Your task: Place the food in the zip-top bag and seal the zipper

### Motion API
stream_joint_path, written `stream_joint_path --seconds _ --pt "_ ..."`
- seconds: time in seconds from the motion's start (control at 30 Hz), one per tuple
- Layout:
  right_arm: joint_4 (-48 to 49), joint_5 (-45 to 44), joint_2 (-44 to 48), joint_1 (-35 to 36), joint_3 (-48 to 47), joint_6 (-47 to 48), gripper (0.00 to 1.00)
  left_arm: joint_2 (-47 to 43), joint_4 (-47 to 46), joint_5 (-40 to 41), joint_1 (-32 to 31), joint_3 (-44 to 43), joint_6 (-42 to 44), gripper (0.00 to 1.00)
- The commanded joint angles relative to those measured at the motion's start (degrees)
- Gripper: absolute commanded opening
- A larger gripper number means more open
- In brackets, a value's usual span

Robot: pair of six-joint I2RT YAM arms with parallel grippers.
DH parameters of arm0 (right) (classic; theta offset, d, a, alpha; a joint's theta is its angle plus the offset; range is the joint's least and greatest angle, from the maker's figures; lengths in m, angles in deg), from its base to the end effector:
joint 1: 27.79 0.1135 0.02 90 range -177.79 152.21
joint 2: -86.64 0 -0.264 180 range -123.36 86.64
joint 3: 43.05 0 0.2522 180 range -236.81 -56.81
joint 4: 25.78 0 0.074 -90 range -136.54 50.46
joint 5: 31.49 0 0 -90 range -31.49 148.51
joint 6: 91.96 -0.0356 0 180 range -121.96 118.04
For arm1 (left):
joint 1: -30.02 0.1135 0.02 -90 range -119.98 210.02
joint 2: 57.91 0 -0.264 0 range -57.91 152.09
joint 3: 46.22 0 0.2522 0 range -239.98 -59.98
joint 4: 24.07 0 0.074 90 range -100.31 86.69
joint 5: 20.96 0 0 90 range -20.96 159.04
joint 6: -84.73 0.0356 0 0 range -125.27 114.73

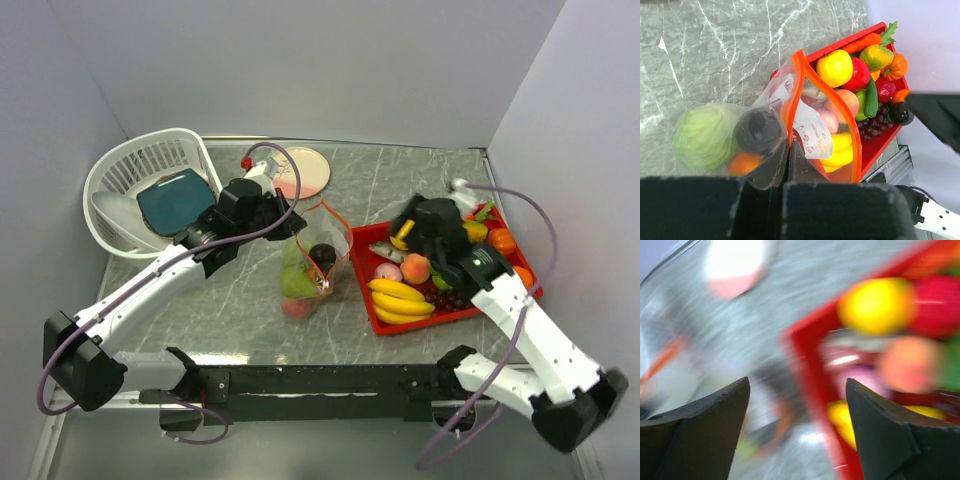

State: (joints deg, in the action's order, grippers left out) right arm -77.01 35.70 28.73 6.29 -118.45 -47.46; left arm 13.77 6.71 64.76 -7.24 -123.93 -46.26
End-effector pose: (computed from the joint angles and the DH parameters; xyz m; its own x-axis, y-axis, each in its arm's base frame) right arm 0.1809 0.1057 0.3536 -0.5004 0.4553 -0.7364 0.1532 0.8837 0.4422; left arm 0.2270 -0.1760 0.3448 -0.6829 -0.3024 -0.6650 0.2779 0.7344 -0.6193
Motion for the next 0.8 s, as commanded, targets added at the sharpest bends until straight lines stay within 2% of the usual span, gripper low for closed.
stream_joint_path --seconds 0.0,0.23,0.47,0.6,0.67,0.73,0.77 --pt "-2.3 -1.3 6.7 -13.0 8.4 -2.4 0.81 -2.5 -2.0 1.1 0.2 -0.5 0.3 0.01" --pt "-1.0 2.6 5.4 -24.8 14.8 -1.4 0.76 -2.5 -2.4 0.3 0.3 -0.3 0.1 0.01" --pt "1.4 4.2 -1.8 -27.1 18.0 -4.2 0.76 -3.3 -2.1 0.8 0.3 0.1 0.2 0.01" --pt "4.4 5.4 -3.7 -27.3 19.4 -5.4 0.72 -3.8 -1.5 1.1 0.2 0.2 0.2 0.01" --pt "4.6 4.6 -4.1 -27.5 19.6 -5.8 0.7 -4.0 -1.3 1.3 0.2 0.1 0.3 0.01" --pt "4.6 3.5 -4.2 -27.5 19.6 -5.8 0.61 -4.3 -1.2 1.5 0.3 0.1 0.3 0.01" --pt "4.5 2.9 -4.1 -27.6 19.6 -5.7 0.54 -4.4 -1.2 1.5 0.3 0.2 0.3 0.01"
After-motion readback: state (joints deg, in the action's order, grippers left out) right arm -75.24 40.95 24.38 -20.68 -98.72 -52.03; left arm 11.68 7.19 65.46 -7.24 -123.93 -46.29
